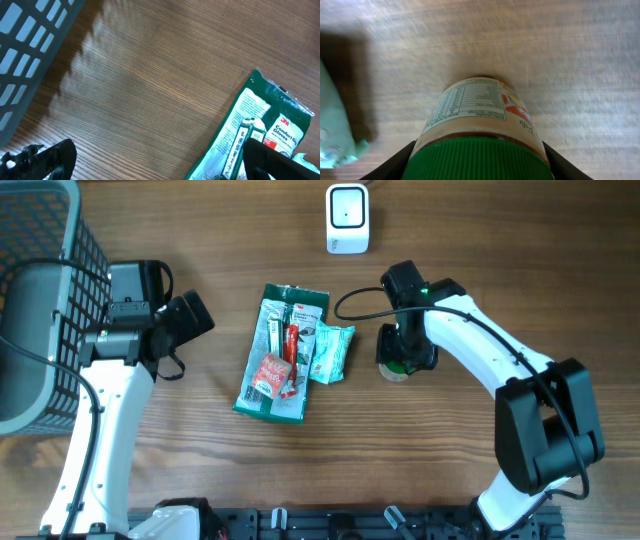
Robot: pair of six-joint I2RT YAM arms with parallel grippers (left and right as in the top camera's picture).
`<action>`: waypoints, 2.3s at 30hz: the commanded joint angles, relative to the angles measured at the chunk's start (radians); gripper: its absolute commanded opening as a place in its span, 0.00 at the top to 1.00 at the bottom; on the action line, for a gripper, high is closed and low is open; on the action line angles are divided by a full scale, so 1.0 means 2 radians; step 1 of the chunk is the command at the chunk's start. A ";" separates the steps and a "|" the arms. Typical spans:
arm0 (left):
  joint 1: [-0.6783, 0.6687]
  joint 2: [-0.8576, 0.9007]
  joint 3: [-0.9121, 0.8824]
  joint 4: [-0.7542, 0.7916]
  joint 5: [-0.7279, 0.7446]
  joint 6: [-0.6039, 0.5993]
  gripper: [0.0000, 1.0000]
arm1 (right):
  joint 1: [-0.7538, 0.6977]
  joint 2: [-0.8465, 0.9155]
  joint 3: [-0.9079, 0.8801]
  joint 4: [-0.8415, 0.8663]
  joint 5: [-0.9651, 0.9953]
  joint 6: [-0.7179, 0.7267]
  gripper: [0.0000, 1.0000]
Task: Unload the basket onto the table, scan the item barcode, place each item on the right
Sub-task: 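Lift the jar and carry it to the white scanner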
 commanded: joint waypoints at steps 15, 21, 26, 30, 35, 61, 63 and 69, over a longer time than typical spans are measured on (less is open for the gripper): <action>0.002 0.001 0.002 0.000 -0.005 0.006 0.00 | -0.042 -0.034 0.169 -0.196 -0.386 -0.026 0.83; 0.002 0.001 0.002 0.000 -0.004 0.006 0.00 | -0.042 -0.034 0.169 -0.234 -0.489 0.070 0.96; 0.002 0.001 0.002 0.000 -0.005 0.006 0.00 | -0.042 -0.034 0.169 -0.238 -0.524 0.079 0.96; 0.002 0.001 0.002 0.000 -0.005 0.006 0.00 | -0.042 -0.034 0.169 -0.239 -0.538 0.079 0.96; 0.002 0.001 0.002 0.000 -0.005 0.006 0.00 | -0.042 -0.034 0.169 -0.239 -0.538 0.079 0.96; 0.002 0.001 0.002 0.000 -0.005 0.006 0.00 | -0.049 -0.017 0.454 -0.109 -0.109 -0.103 0.95; 0.002 0.001 0.002 0.000 -0.004 0.006 0.00 | -0.049 -0.014 0.456 -0.077 -0.108 -0.124 0.95; 0.002 0.001 0.002 0.000 -0.004 0.006 0.00 | -0.048 0.030 0.444 0.039 -0.103 -0.157 0.95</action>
